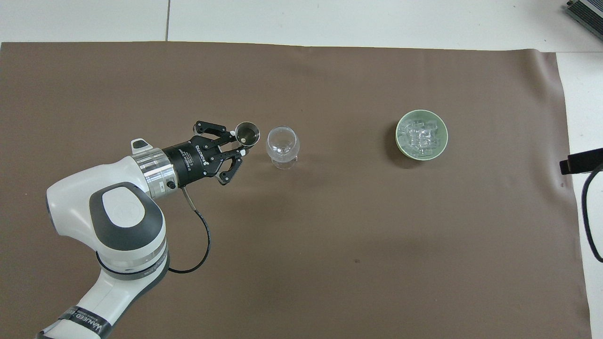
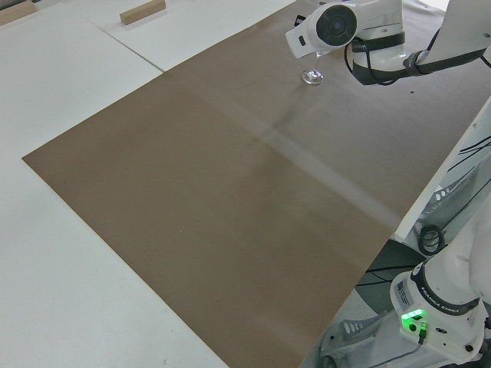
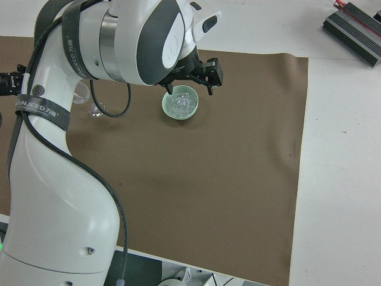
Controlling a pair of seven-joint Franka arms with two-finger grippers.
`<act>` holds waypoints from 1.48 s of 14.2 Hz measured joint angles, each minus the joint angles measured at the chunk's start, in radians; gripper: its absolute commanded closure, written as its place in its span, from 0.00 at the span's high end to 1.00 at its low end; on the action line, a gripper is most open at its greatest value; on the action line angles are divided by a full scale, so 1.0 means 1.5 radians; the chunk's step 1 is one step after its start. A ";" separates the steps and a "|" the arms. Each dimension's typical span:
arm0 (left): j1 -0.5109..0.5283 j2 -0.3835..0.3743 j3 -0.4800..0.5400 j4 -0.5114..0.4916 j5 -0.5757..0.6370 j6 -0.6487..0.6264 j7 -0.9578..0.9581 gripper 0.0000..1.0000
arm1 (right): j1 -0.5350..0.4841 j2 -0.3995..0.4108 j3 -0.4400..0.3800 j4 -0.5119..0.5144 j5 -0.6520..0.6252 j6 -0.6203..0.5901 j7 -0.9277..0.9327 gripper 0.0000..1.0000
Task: Pour wine and add ice with both arms
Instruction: 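Carry the silver cup with the left gripper to the clear cup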
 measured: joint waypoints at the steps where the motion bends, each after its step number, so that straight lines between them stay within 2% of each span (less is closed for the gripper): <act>1: 0.000 0.001 -0.005 0.004 0.000 0.012 -0.005 0.00 | 0.000 0.000 0.000 0.000 0.000 0.000 0.000 1.00; 7: 0.000 0.018 -0.024 0.032 0.002 0.053 -0.029 0.00 | 0.000 0.000 0.000 0.000 0.000 0.000 0.000 1.00; 13: 0.000 0.061 -0.037 0.064 0.057 0.101 -0.031 0.00 | 0.000 0.000 0.000 0.000 0.000 0.000 0.000 1.00; 21: -0.003 0.066 -0.046 0.066 0.131 0.135 -0.031 0.00 | 0.000 0.000 0.000 0.000 0.000 0.000 0.000 1.00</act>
